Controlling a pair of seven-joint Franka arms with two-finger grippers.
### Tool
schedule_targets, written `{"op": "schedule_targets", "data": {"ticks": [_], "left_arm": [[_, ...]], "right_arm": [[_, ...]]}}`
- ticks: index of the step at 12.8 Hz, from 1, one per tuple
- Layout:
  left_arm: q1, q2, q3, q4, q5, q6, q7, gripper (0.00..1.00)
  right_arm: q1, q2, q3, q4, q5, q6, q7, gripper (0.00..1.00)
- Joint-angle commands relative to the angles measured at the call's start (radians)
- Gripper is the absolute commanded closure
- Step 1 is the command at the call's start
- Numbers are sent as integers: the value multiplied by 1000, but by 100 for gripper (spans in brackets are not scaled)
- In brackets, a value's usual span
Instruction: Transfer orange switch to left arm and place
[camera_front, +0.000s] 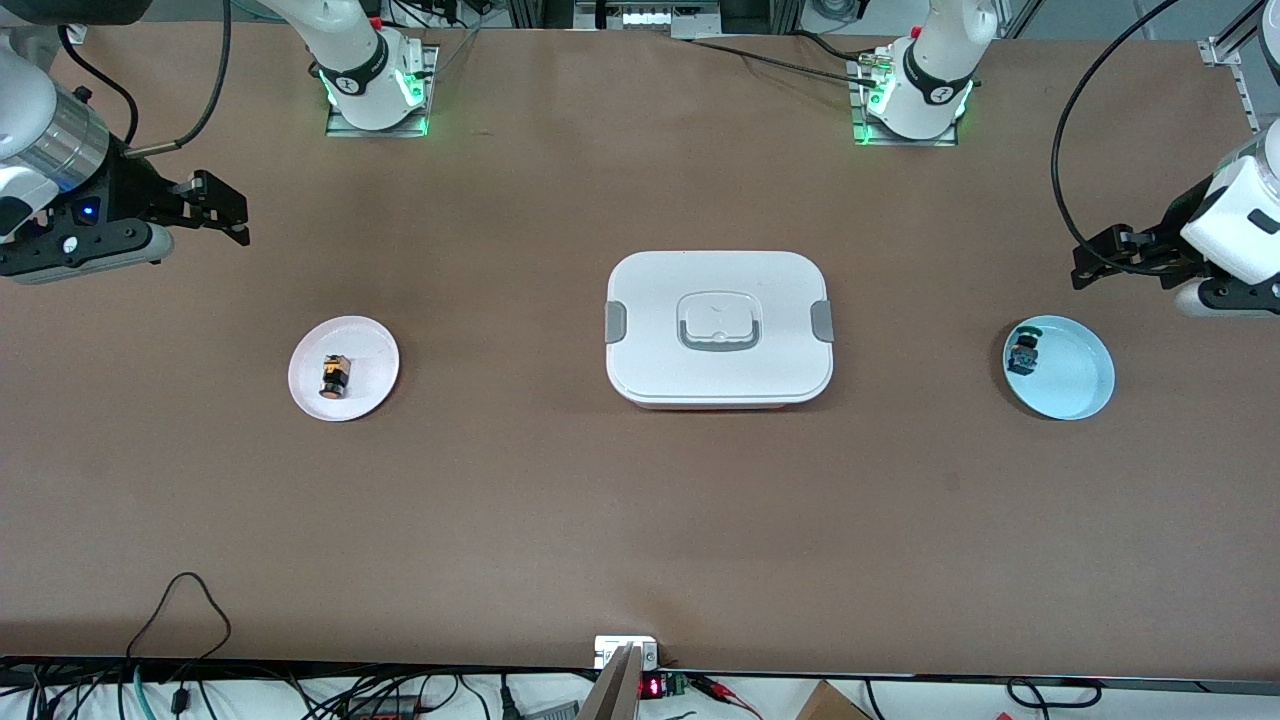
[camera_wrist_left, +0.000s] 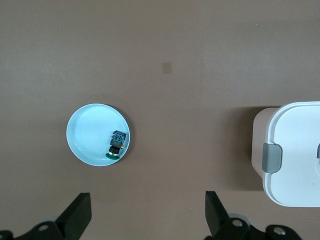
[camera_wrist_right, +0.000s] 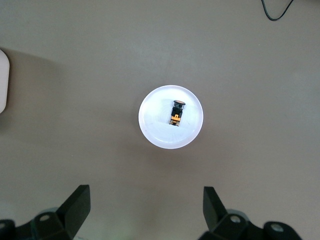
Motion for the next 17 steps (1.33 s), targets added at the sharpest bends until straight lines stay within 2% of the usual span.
{"op": "schedule_targets", "data": {"ticks": [1,11,13,17], "left_arm": [[1,17,-2,35,-11,-23,6,0],[1,17,-2,35,-11,-23,6,0],[1,17,-2,35,-11,-23,6,0],[1,17,-2,35,-11,-23,6,0]], "right_arm": [[-2,-3,9,16,-16,-19,6,0],[-25,-3,4,7,-3,-27,-35,0],[-24,-3,4,10,-6,-36,-163,0],[-27,0,3,15,-21,-80,-703,0]]}}
